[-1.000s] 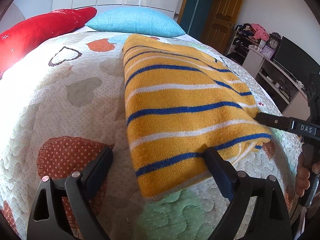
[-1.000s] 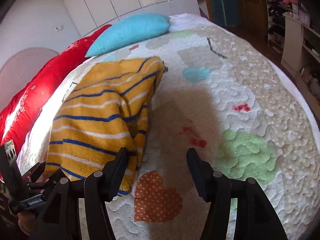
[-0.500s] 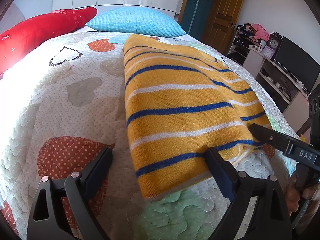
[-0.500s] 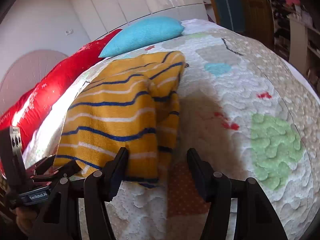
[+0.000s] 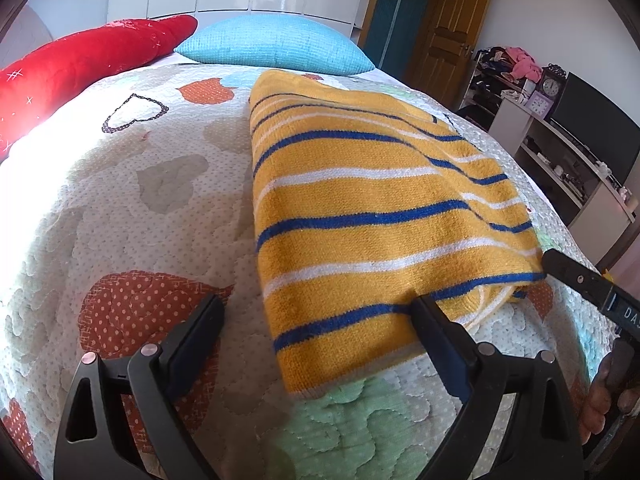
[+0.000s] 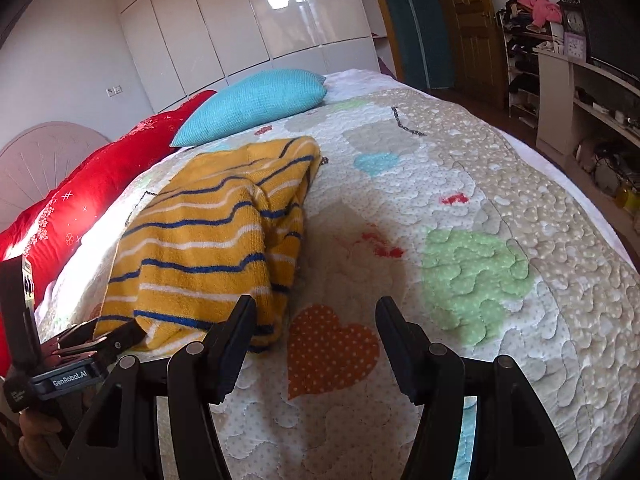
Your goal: Fold small clothes
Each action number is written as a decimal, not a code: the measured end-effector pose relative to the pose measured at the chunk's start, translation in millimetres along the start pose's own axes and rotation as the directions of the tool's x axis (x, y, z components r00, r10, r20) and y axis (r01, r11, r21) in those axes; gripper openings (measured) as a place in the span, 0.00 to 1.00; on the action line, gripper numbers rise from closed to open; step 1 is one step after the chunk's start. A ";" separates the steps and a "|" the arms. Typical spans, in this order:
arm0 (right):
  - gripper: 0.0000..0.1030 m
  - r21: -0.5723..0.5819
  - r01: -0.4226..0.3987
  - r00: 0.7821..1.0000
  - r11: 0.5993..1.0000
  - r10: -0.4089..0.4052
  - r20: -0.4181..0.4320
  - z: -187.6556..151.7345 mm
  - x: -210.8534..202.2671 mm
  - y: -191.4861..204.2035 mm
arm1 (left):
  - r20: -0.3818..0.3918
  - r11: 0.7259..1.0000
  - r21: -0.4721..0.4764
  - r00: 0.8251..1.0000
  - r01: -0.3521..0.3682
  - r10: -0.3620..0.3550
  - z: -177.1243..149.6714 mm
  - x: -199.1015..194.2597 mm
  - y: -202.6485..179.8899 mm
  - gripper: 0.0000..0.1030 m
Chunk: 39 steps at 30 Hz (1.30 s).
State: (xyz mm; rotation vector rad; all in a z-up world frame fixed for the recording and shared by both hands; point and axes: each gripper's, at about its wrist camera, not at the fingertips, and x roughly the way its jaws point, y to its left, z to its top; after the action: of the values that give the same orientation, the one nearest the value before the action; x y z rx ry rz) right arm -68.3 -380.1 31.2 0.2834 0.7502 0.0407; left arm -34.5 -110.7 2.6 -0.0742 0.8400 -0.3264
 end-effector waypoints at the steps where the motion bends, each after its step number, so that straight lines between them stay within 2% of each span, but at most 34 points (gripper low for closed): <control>1: 0.64 0.018 -0.009 1.000 1.000 0.009 -0.008 -3.6 2.5 -3.6 | 0.001 1.000 0.002 1.000 -0.007 0.007 -0.7 -0.8 -1.2 0.92; 8: 0.67 0.121 -0.119 0.993 0.986 0.116 0.030 -17.2 5.4 -26.2 | 0.003 0.999 0.004 0.999 -0.036 0.036 -2.7 -2.9 -3.5 0.95; 14: 0.68 0.156 -0.187 0.982 0.970 0.180 0.056 -19.3 4.5 -34.7 | 0.010 0.999 -0.029 0.999 -0.030 0.031 -8.4 -11.3 -0.3 0.95; 17: 0.68 0.176 -0.218 0.976 0.960 0.208 0.071 -20.6 3.2 -39.0 | -0.018 0.999 -0.031 1.000 -0.016 0.016 -16.0 -18.6 1.6 0.95; 20: 0.68 0.186 -0.239 0.970 0.953 0.227 0.081 -20.9 2.1 -41.5 | -0.045 0.999 0.003 0.998 -0.043 0.043 -25.3 -35.8 -3.0 0.95; 23: 0.69 0.192 -0.254 0.966 0.948 0.241 0.089 -21.5 1.2 -42.6 | -0.024 0.999 -0.045 0.999 0.031 -0.032 -25.9 -60.6 4.2 0.95; 26: 0.69 0.193 -0.260 0.965 0.946 0.246 0.092 -22.2 0.6 -42.2 | -0.005 0.992 -0.115 0.998 0.054 -0.055 -12.5 -68.4 20.6 0.95; 30: 0.69 0.195 -0.265 0.963 0.944 0.251 0.095 -22.9 0.2 -42.7 | -0.053 0.954 -0.274 0.988 0.125 -0.144 17.7 -43.3 54.5 0.95; 32: 0.69 0.198 -0.272 0.961 0.942 0.258 0.095 -23.4 -0.7 -43.3 | -0.054 0.932 -0.321 0.979 0.169 -0.196 33.3 -29.2 65.6 0.95; 34: 0.69 0.243 -0.280 0.960 0.929 0.271 0.069 -19.5 -2.4 -46.9 | -0.057 0.922 -0.328 0.970 0.204 -0.235 48.2 -16.6 68.7 0.95; 35: 0.72 0.273 -0.308 0.951 0.912 0.305 0.053 -14.5 -3.2 -48.9 | -0.064 0.920 -0.325 0.966 0.219 -0.252 55.6 -10.5 68.2 0.95; 37: 0.73 0.331 -0.396 0.915 0.857 0.397 0.068 -3.2 -3.4 -53.9 | -0.077 0.923 -0.306 0.960 0.233 -0.268 67.2 0.3 65.7 0.95; 38: 0.74 0.344 -0.411 0.908 0.844 0.412 0.072 4.0 -0.7 -54.7 | -0.085 0.929 -0.294 0.962 0.226 -0.261 72.3 6.0 64.3 0.95; 39: 0.74 0.340 -0.400 0.912 0.851 0.405 0.060 12.6 4.2 -53.3 | -0.092 0.933 -0.283 0.962 0.222 -0.257 76.8 11.0 62.2 0.95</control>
State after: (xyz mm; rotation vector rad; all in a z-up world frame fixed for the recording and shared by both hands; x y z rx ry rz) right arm -60.1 -433.8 22.9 0.7787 0.6985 0.3123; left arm 45.1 -60.1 34.0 -0.4183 1.0015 -0.4480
